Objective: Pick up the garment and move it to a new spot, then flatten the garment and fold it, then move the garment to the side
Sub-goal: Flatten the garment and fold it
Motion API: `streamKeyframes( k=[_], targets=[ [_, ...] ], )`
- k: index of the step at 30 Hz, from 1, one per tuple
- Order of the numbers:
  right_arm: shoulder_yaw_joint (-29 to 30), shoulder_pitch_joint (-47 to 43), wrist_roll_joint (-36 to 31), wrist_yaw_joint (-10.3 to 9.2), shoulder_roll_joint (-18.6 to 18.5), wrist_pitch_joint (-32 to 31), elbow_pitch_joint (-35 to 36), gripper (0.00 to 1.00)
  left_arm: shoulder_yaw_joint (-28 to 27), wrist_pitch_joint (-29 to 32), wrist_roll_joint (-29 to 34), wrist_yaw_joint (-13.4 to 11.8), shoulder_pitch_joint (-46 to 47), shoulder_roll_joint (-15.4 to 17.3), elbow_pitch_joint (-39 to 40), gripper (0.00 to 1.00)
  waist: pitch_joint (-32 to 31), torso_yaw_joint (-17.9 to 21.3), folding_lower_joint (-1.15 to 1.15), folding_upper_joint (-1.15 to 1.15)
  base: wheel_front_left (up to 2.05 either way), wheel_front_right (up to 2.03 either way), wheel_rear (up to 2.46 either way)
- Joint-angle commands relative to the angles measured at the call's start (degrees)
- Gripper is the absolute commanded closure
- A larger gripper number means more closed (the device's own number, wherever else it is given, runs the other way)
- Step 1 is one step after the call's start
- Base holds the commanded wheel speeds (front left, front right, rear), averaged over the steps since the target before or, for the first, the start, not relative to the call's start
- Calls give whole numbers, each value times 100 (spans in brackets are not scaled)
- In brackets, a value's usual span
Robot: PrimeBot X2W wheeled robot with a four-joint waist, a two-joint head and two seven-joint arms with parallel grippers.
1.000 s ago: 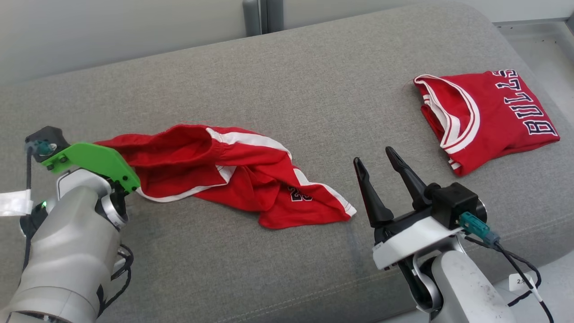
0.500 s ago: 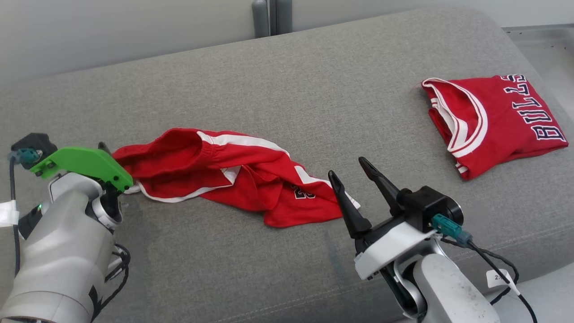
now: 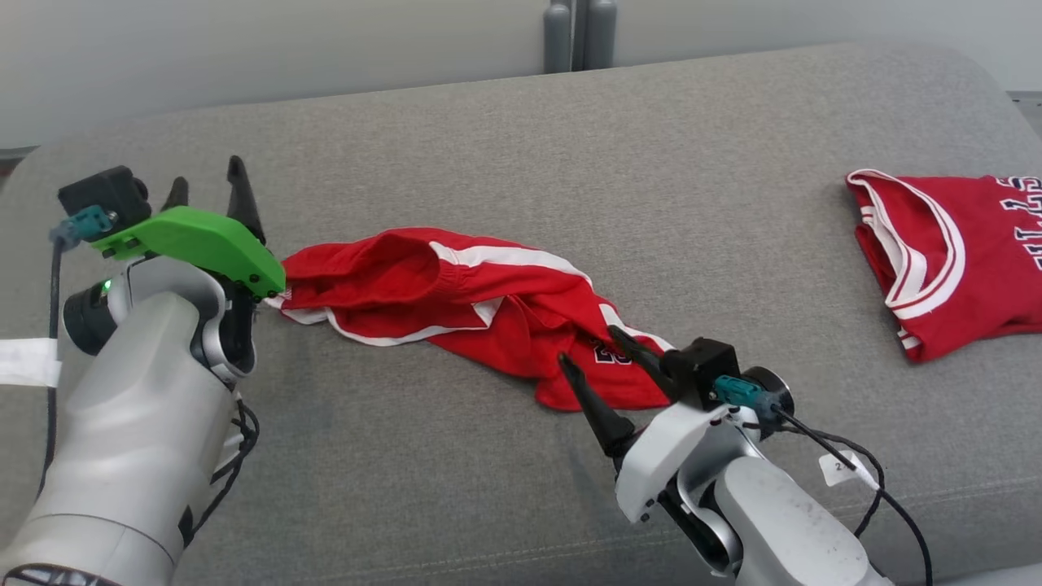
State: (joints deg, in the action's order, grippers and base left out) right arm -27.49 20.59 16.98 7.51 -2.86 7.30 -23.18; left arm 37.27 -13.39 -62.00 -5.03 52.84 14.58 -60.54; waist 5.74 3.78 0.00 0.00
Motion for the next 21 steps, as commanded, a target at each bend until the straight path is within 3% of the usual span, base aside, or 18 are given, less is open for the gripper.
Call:
streamKeyframes(
  k=[1,7,13,14,15,16,20,21],
  targets=[
    [-112,176,95,-5,-8,-46,-288,0,-3,-90,67,-39,-226,-14,265,0,-46,-346,0,0,0,0,0],
    [-325,600,317,-5,-10,-78,-1231,0,-131,-185,322,-385,-857,19,1312,0,-7,-832,0,0,0,0,0],
    [-548,1069,628,-5,-11,-63,-2067,0,-609,-179,561,-782,-1824,56,2739,0,95,-1185,0,0,0,0,0],
    [-595,1143,711,-5,-11,-78,-2192,16,-684,-179,628,-850,-1972,78,2974,0,106,-1228,0,0,0,0,0],
    [-637,1218,763,-5,-12,-95,-2325,43,-744,-179,674,-915,-2125,82,3165,0,119,-1269,0,0,0,0,0],
    [-680,1294,830,-5,-12,-88,-2471,56,-803,-179,708,-976,-2287,81,3348,0,131,-1304,0,0,0,0,0],
    [-860,1533,1025,-5,-8,124,-2841,100,-916,-179,826,-1170,-2723,150,3926,0,142,-1387,0,0,0,0,0],
    [-905,1547,1138,-5,-8,178,-2857,100,-932,-180,846,-1217,-2802,164,4033,0,134,-1381,0,0,0,0,0]
  ],
)
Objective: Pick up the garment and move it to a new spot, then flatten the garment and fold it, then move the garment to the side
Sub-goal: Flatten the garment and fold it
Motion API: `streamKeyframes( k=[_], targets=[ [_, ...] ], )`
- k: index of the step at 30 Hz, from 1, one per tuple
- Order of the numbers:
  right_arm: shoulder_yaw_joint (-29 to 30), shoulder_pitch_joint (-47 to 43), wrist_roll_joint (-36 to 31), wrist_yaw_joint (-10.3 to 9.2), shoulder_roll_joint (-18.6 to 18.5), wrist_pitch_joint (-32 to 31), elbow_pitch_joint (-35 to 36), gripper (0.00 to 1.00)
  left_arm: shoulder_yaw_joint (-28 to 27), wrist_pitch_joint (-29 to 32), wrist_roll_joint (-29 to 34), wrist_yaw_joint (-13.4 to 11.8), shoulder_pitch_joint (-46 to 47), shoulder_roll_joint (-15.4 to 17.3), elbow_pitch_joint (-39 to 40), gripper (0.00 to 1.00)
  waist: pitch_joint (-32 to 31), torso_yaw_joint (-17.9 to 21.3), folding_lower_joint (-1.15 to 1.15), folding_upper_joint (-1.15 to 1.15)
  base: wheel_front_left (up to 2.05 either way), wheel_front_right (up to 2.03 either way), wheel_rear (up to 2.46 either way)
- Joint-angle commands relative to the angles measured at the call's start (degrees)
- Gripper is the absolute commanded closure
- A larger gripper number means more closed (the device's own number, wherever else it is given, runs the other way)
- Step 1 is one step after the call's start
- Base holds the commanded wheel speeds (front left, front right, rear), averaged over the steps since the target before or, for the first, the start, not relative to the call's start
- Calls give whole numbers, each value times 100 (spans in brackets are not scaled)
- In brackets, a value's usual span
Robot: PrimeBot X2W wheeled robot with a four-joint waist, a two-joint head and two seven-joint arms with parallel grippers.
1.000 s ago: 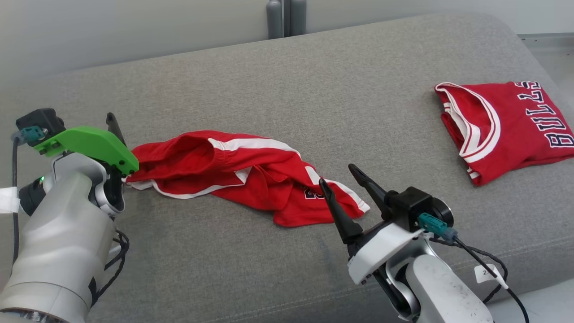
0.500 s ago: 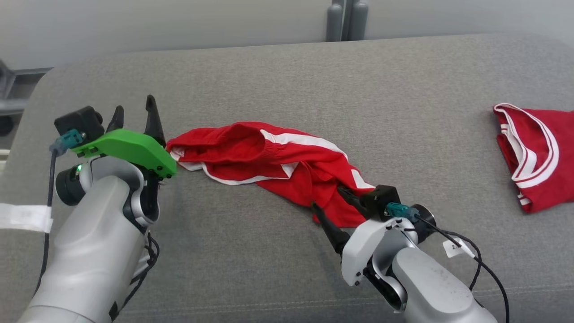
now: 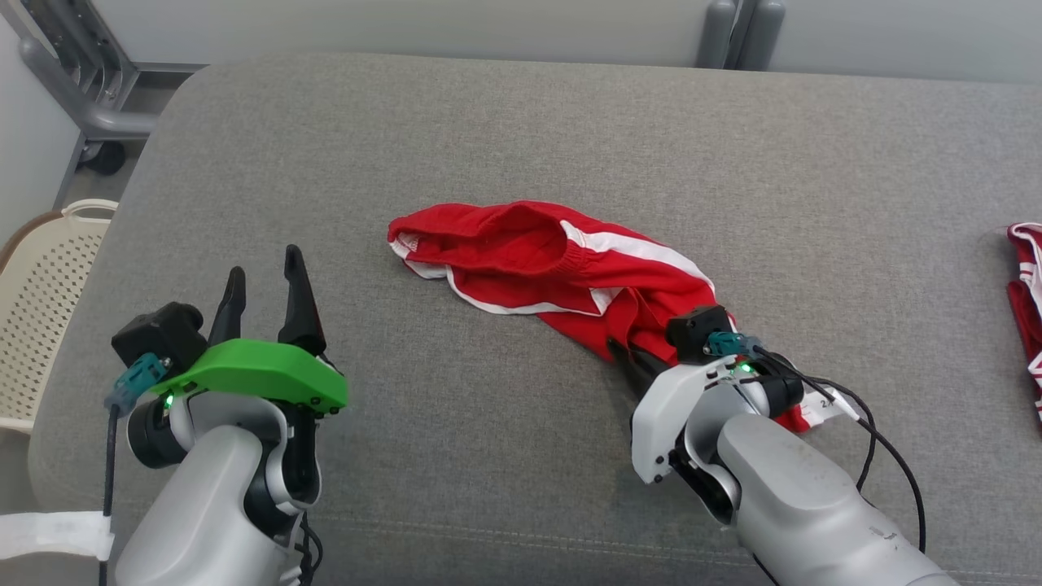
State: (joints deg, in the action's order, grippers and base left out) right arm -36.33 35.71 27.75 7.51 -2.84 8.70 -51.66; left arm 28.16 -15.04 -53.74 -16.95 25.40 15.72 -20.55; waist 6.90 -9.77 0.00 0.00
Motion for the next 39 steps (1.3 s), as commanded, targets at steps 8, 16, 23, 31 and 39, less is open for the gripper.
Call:
streamKeyframes(
  k=[8,16,23,31,39],
  targets=[
    [-316,279,474,-5,-26,439,136,100,-228,-15,156,-309,-680,236,688,0,-130,419,0,0,0,0,0],
    [-374,295,773,-6,-281,594,1045,100,-424,-15,173,-535,-1399,389,1278,0,-326,1067,0,0,0,0,0],
    [-137,-104,1108,-6,-987,358,1854,100,-476,10,131,-668,-1726,482,1602,0,-390,1351,0,0,0,0,0],
    [524,-948,1132,-4,-1756,-15,2026,100,-465,75,186,-761,-1789,595,1875,0,-174,1487,0,0,0,0,0],
    [767,-1211,1015,-5,-1651,-4,1563,100,-190,209,321,-673,-1613,592,1980,0,24,1532,0,0,0,0,0]
  ],
)
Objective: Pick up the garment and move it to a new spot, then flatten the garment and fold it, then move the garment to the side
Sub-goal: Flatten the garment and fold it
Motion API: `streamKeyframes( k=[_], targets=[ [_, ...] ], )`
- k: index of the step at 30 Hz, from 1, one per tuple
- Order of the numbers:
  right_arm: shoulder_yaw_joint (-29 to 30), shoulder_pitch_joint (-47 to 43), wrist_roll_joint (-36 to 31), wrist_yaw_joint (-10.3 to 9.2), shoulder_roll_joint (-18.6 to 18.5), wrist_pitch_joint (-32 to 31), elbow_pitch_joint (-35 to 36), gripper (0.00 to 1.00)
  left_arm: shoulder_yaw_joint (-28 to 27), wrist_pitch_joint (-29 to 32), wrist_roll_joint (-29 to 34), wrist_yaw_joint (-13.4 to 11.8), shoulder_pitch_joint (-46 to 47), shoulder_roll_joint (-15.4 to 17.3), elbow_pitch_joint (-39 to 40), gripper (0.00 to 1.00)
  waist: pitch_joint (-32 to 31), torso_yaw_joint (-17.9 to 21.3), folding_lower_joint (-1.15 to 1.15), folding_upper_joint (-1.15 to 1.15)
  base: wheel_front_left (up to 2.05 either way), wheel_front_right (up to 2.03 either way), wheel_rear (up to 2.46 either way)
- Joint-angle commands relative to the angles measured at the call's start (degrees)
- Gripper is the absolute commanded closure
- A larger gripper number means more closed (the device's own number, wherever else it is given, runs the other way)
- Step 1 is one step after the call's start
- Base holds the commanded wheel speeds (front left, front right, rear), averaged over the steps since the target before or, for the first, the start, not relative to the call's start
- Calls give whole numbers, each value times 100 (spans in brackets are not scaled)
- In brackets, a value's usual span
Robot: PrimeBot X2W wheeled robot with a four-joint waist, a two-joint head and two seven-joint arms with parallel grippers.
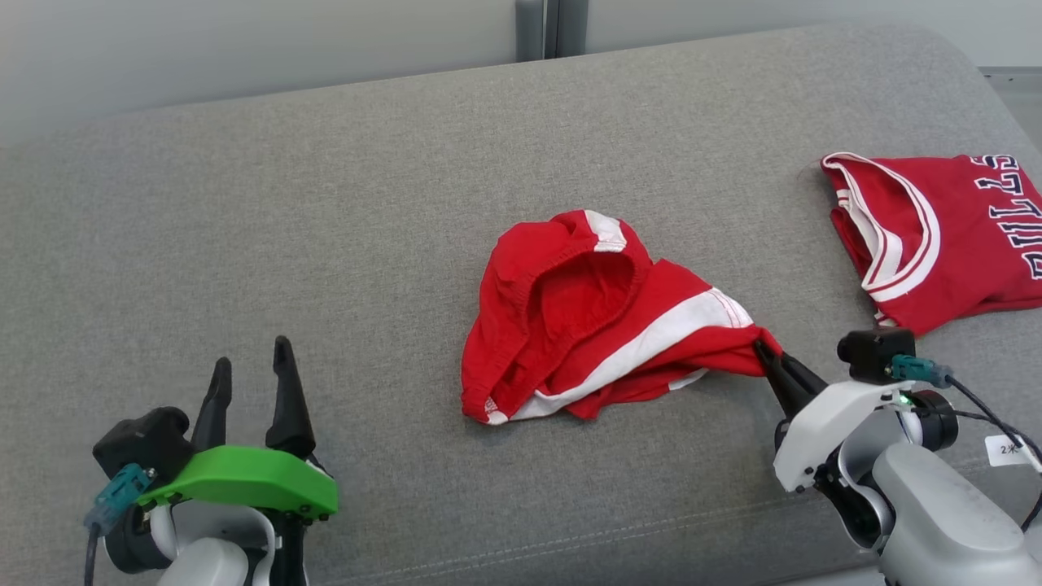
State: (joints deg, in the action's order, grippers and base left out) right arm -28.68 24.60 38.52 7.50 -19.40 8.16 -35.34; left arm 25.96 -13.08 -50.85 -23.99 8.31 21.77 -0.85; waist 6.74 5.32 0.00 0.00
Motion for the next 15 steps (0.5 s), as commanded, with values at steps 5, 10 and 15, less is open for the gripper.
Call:
streamKeyframes(
  k=[5,10,15],
  targets=[
    [-35,-6,-279,-4,185,327,-523,100,219,76,124,133,226,-54,-32,0,84,65,0,0,0,0,0],
    [117,12,-404,-4,259,596,-761,0,389,121,224,213,364,-85,-71,0,69,139,0,0,0,0,0],
    [278,-175,-523,-4,174,693,-536,0,620,196,327,333,460,-124,-94,0,21,275,0,0,0,0,0]
  ],
)
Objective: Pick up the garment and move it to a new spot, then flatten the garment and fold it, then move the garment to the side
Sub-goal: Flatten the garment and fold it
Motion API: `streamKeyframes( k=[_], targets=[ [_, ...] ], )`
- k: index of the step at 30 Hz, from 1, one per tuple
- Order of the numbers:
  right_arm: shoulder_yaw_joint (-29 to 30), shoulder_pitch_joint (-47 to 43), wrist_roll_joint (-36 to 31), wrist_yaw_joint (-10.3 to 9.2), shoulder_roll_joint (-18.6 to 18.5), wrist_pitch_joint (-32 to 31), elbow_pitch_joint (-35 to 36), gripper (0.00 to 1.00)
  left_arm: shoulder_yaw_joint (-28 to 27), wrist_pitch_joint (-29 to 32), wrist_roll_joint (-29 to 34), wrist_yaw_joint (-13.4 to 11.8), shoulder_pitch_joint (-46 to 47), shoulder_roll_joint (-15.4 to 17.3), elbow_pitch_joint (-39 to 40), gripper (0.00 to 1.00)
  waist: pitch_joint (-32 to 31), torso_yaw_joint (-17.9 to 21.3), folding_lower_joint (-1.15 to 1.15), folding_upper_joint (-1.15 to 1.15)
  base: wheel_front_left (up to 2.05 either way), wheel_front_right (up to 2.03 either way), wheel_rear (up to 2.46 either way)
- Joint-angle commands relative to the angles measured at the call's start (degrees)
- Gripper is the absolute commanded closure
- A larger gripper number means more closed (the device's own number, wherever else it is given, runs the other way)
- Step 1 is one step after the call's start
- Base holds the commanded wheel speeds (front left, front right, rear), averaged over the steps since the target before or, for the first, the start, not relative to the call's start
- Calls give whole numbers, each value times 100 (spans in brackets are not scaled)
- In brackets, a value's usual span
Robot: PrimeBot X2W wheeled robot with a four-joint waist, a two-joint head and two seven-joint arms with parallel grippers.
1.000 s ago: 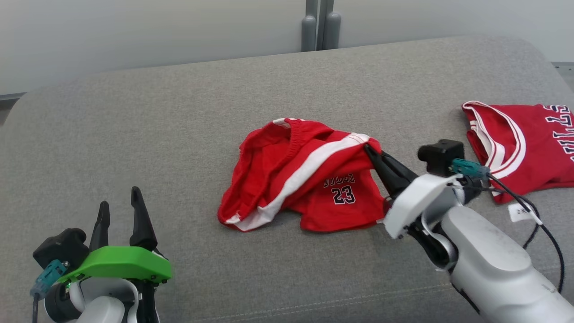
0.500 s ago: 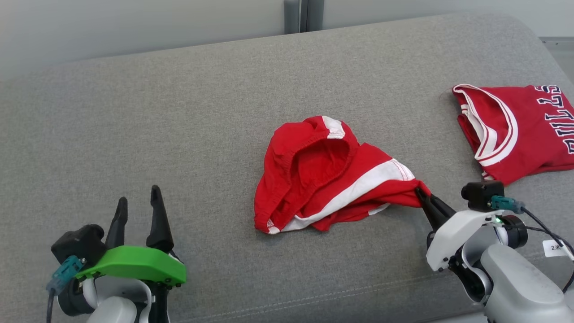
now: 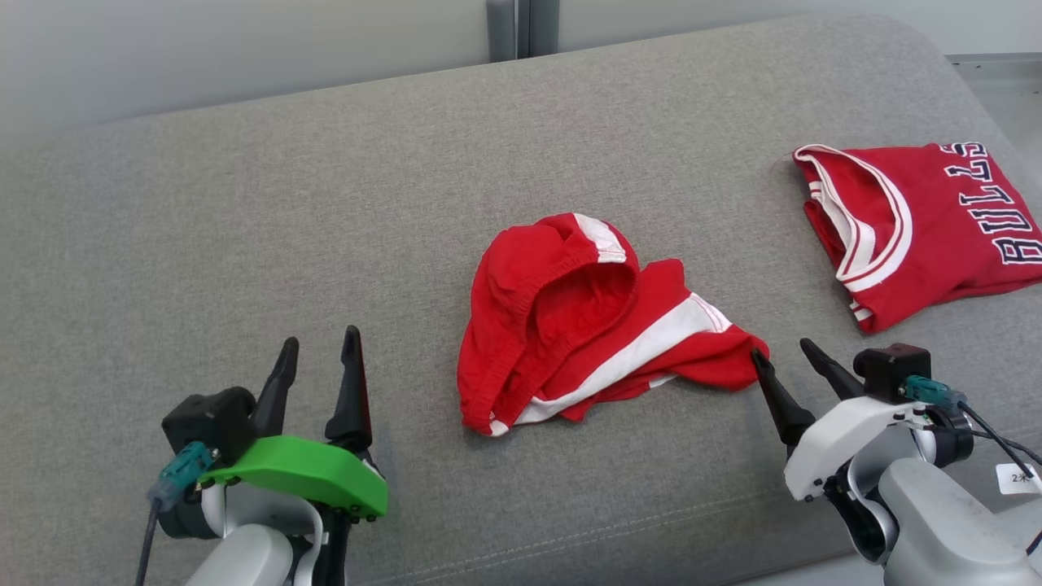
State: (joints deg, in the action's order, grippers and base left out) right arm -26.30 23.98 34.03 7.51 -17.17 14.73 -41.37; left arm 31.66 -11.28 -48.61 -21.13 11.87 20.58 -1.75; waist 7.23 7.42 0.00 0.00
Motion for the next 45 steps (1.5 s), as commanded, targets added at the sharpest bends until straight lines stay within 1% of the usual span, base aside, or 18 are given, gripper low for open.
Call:
streamKeyframes(
  k=[1,4,6,7,9,13,18,19,22,24,28,29,30,31,32,33,40,45],
  targets=[
    [78,-163,-93,-5,-77,45,142,0,113,44,116,74,121,-21,-6,0,-34,94,0,0,0,0,0],
    [285,-293,-217,-5,-145,47,386,0,384,121,259,200,240,-61,-18,0,-43,176,0,0,0,0,0],
    [480,-412,-333,-5,-130,49,606,0,623,230,409,288,366,-114,-61,0,-43,233,0,0,0,0,0],
    [480,-412,-333,-5,-130,49,606,0,623,230,409,288,366,-114,-61,0,-43,233,0,0,0,0,0],
    [689,-523,-474,-5,-98,50,855,0,888,370,589,379,577,-156,-151,0,-34,290,0,0,0,0,0],
    [1021,-695,-740,-5,0,52,1358,0,1344,690,826,619,1086,-418,-521,0,-1,391,0,0,0,0,0],
    [1182,-827,-985,-5,188,49,1869,0,1702,946,1081,881,1780,-763,-1436,0,74,589,0,0,0,0,0],
    [1214,-871,-1043,-5,265,48,2019,0,1791,956,1154,970,2030,-902,-1825,0,114,672,0,0,0,0,0],
    [1256,-908,-1104,-5,359,48,2213,0,1914,949,1295,1058,2350,-1038,-2407,0,173,810,0,0,0,0,0],
    [1294,-947,-1130,-5,423,48,2300,0,1918,945,1322,1063,2503,-1130,-2826,0,209,899,0,0,0,0,0],
    [1318,-966,-1177,-4,513,47,2431,0,1901,864,1426,952,2785,-1210,-3583,0,288,1054,0,0,0,0,0],
    [1332,-971,-1177,-5,524,47,2455,0,1870,836,1391,968,2828,-1244,-3723,11,301,1070,0,0,0,0,0],
    [1342,-981,-1176,-5,532,47,2476,0,1824,796,1329,1011,2860,-1270,-3847,51,315,1082,0,0,0,0,0],
    [1358,-996,-1182,-5,538,47,2491,0,1781,757,1294,1051,2899,-1281,-3951,62,327,1088,0,0,0,0,0],
    [1374,-1007,-1189,-4,541,47,2508,0,1759,716,1266,1081,2941,-1283,-4058,78,339,1090,0,0,0,0,0],
    [1392,-1016,-1198,-5,540,48,2522,0,1719,685,1217,1106,2969,-1292,-4148,100,347,1087,0,0,0,0,0],
    [1467,-1036,-1265,-5,550,48,2577,0,1224,279,743,1302,3162,-1378,-4381,100,357,960,0,0,0,0,0],
    [1408,-954,-1265,-4,547,42,2602,0,860,181,413,1418,3255,-1189,-4549,100,370,880,0,0,0,0,0]
  ],
)
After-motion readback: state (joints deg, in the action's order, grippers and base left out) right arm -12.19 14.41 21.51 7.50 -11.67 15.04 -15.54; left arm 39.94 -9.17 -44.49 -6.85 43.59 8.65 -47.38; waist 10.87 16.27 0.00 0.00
